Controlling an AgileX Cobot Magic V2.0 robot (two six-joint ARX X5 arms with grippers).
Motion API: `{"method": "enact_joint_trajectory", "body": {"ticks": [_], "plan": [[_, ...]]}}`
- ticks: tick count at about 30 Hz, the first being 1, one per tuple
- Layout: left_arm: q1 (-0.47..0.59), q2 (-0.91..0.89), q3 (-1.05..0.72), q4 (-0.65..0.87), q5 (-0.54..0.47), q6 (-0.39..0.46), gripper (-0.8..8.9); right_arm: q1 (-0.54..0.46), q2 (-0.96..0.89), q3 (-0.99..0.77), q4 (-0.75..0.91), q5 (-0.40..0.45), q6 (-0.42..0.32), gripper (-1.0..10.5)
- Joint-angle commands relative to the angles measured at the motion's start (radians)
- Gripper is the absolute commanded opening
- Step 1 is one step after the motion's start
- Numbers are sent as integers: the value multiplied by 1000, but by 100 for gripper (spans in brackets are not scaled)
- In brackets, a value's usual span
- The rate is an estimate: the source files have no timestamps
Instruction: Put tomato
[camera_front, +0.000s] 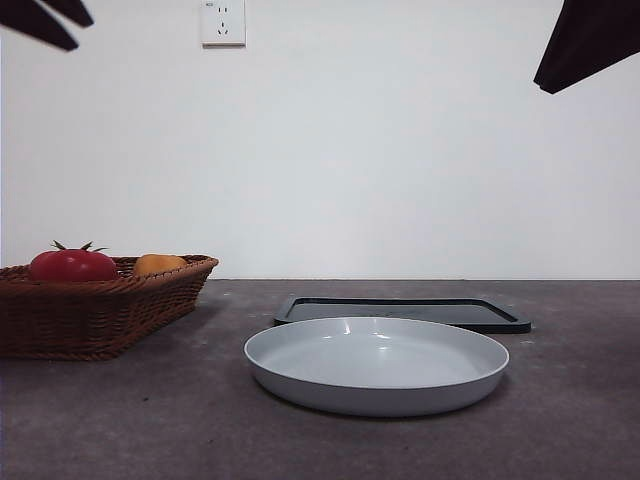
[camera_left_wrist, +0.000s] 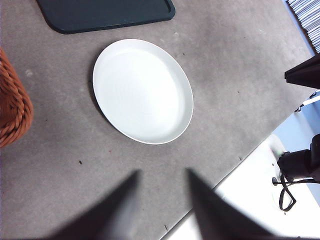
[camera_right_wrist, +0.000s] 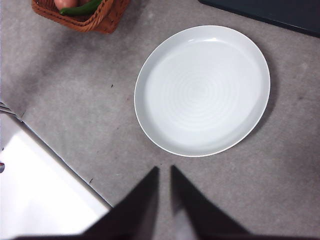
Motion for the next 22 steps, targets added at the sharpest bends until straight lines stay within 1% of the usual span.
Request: {"method": "enact_joint_trajectory", "body": {"ticks": [1,2,4,6,14,16,20,22], "plan": [[-3,6,20,8,4,24,528,6,6,13,5,4,-3,304],[-3,6,20,8,4,23,589,6,6,13,5,4,-3,383],[-3,6,20,8,4,23,615,6,6,13,5,4,-3,531],[-3,6,20,8,4,23,616,6,6,13,6,4,-3,583],[-2,7,20,9,-6,22,616,6,6,13,6,4,-2,585],[-2,12,21,9,-18,13,616,6,6,13,7,4,9,585],[3,49,32,0,-77,10,616,6,6,13,13,5,23,585],[8,90,54,-21,-133,9,616,6,6,13,19,6,25,585]]}}
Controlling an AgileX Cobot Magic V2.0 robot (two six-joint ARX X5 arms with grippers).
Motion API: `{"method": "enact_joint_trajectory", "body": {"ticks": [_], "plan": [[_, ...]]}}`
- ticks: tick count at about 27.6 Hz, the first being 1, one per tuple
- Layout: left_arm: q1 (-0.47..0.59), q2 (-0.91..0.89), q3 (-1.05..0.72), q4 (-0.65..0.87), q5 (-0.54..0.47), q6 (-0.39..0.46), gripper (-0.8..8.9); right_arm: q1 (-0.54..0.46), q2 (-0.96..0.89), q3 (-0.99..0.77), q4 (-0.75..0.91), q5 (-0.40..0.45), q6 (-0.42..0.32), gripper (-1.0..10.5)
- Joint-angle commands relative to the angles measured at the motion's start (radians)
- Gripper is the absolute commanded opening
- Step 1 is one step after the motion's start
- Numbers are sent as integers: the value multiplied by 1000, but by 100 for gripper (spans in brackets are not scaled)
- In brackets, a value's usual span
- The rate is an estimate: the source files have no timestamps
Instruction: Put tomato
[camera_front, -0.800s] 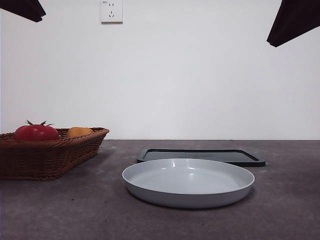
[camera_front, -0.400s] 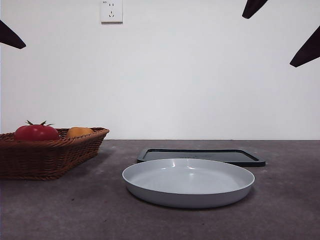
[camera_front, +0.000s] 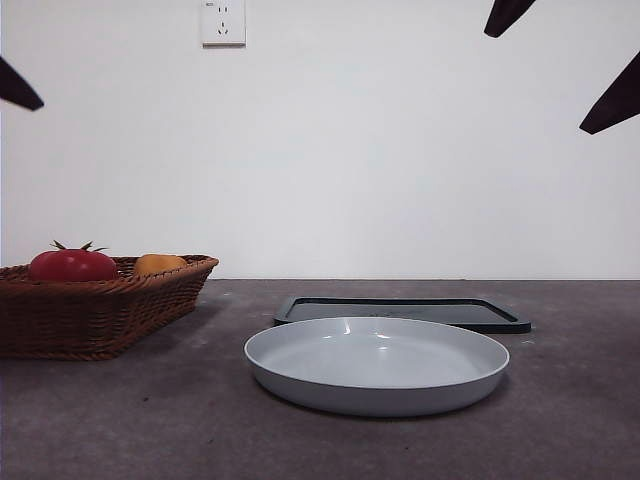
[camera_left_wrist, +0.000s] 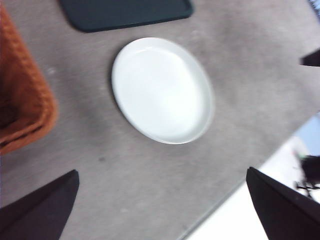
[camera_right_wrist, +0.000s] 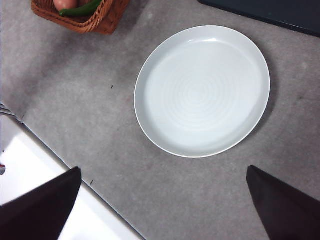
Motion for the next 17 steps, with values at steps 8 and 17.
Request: {"method": "enact_joint_trajectory", "body": {"ticks": [8,17], "plan": [[12,282,245,-85,-361,43,615,6,6,13,22,29,24,585],[115,643,546,-105,-415,70,616,6,6,13,27,29,24,585]]}}
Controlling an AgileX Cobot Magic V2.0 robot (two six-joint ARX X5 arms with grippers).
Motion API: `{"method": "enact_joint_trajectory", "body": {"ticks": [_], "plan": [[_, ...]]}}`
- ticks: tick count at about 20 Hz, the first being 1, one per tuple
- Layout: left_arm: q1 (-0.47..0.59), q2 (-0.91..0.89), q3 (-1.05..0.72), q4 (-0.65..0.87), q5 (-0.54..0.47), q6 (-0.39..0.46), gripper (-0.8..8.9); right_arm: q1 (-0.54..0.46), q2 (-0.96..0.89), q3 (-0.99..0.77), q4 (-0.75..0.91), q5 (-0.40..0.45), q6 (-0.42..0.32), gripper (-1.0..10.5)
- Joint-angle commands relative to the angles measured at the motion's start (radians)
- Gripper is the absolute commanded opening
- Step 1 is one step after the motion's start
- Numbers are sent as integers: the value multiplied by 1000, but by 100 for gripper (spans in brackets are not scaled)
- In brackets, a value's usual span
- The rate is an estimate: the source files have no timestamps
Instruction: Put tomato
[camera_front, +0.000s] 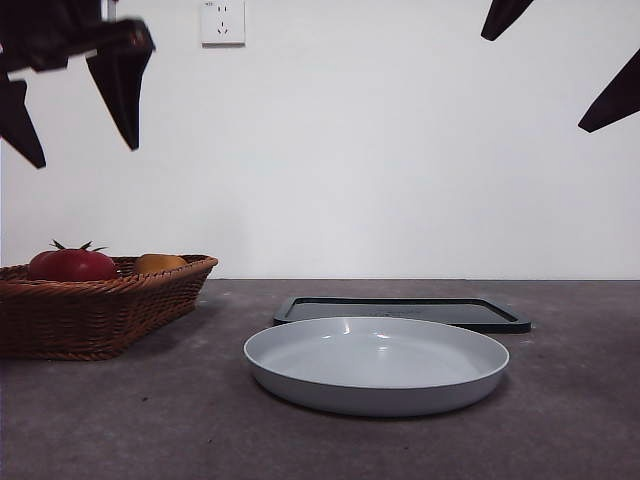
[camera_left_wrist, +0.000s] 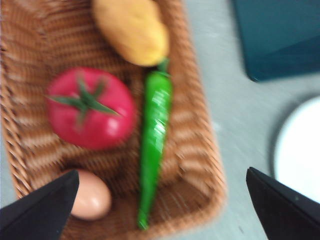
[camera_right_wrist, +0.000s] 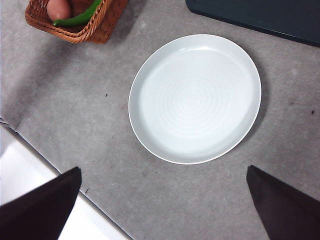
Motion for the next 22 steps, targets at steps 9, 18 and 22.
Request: {"method": "enact_joint_trajectory", "body": {"ticks": [9,18,22], "plan": [[76,294,125,103,-47,54,615,6,6,13,8,4,14,585],[80,391,125,132,-59,61,613,6,6,13,8,3,22,585],[80,432,125,109,-59,61,581,6,6,13,8,4,22,585]]}}
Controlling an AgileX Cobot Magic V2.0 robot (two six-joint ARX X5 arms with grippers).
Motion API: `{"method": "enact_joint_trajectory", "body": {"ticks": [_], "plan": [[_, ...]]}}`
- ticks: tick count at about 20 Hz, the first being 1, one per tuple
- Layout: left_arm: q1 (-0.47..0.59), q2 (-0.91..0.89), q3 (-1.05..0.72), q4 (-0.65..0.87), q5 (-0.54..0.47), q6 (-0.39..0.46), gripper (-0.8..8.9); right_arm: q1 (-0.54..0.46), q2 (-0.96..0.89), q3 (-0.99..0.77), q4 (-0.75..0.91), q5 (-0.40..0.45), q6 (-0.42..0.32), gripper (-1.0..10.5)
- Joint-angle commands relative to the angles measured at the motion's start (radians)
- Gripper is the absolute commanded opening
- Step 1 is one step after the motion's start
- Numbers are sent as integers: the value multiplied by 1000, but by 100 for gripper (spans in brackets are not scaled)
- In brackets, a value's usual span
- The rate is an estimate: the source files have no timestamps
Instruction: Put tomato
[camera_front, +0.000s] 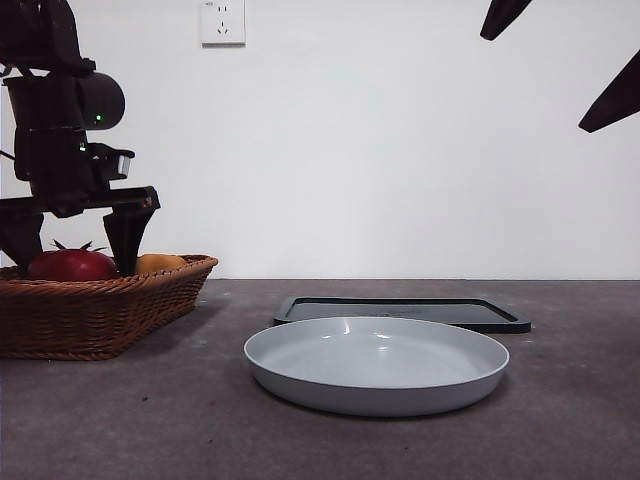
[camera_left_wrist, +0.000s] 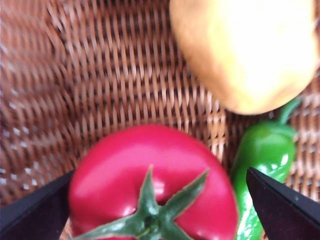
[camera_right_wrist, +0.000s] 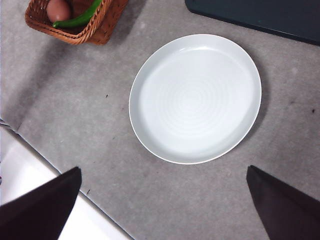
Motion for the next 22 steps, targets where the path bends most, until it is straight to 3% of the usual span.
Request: {"method": "enact_joint_trajectory", "body": {"ticks": [1,2,4,5,8,13,16,22], "plan": [[1,40,26,-4,-3,9,580,6,6,13,7,4,10,585],[1,40,26,1,-3,9,532,6,6,13,7,4,10,585],[2,40,26,-10,-3,9,273,6,6,13,7,4,10,585],[2,40,27,-13,-3,9,232,6,6,13,7,4,10,585],[2,37,92,-71,-3,-7,236,6,6,13,9,4,10,585],[-63,5,312,-316,-2,-59,236,6,6,13,35,4,9,584],[-211,-50,317,-307,1,-75,236,6,6,13,76,29,9,584],[-521,-34,316,-224,1,-118,235,6,-4,13,101,230,10,584]]}}
